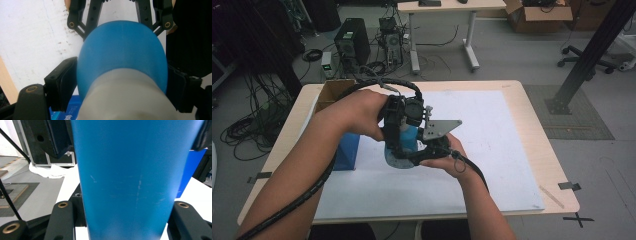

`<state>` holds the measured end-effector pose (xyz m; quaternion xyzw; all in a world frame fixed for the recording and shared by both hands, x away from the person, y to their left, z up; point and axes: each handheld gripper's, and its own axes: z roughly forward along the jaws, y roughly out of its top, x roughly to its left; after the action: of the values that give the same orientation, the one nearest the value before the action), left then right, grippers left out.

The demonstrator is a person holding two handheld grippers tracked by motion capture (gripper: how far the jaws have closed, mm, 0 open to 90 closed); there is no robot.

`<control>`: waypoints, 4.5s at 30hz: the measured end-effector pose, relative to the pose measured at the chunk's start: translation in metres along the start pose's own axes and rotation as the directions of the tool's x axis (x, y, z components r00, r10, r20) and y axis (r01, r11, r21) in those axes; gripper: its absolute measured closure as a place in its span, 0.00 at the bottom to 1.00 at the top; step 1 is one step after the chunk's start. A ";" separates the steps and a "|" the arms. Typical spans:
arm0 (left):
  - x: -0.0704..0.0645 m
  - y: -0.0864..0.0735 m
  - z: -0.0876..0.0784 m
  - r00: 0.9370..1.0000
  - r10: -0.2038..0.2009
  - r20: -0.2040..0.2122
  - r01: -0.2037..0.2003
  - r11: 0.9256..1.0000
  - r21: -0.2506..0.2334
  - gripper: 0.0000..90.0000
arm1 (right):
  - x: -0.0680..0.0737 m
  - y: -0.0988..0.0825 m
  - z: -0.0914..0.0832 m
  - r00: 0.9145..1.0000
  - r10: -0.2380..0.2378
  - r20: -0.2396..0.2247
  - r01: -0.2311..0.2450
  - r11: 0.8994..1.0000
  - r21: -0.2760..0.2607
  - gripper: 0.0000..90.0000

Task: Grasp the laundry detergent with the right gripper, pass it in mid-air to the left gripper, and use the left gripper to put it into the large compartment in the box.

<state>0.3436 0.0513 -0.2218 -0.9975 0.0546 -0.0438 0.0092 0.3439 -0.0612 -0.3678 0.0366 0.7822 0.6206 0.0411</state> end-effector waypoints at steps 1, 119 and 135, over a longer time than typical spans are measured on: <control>0.000 0.000 0.000 1.000 0.001 -0.002 -0.001 1.000 0.001 0.24 | 0.000 0.000 0.000 1.000 0.001 -0.001 -0.001 1.000 -0.001 0.51; 0.021 -0.003 -0.012 0.966 -0.257 -0.028 0.258 0.959 0.117 0.43 | -0.016 -0.022 -0.087 0.966 0.133 0.222 -0.128 0.991 -0.039 0.00; 0.034 -0.027 -0.024 0.847 -0.531 -0.033 0.532 0.841 0.101 0.43 | -0.026 -0.016 -0.131 0.953 0.104 0.286 -0.126 0.990 0.058 0.00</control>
<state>0.3780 0.0736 -0.1939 -0.9716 -0.2262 -0.0493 0.0495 0.3554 -0.1944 -0.3529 0.1717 0.7876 0.5806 0.1145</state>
